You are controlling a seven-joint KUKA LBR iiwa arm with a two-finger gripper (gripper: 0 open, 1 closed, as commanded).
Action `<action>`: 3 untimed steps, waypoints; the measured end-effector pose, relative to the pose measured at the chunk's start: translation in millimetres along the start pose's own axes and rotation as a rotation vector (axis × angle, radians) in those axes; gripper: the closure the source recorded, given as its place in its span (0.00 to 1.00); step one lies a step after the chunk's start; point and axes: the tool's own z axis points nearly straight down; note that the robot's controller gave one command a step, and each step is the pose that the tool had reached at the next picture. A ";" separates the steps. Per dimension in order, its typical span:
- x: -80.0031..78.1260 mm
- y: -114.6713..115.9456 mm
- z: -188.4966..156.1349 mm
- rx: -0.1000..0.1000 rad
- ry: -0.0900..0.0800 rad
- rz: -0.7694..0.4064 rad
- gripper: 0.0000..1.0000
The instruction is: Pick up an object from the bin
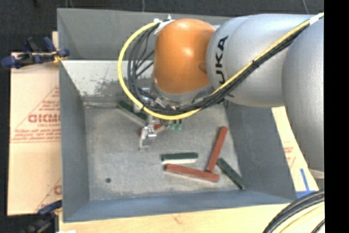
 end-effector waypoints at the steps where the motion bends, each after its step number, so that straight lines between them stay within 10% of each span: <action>1: -8.0 -11.0 60.6 0.002 -0.004 0.011 0.00; 2: -42.6 -37.5 72.0 0.002 0.015 -0.080 0.00; 3: -27.6 -48.2 99.3 0.000 -0.017 -0.305 1.00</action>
Offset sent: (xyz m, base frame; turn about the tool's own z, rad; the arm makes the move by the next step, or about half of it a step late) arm 0.0651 -0.0508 -0.0523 -0.1070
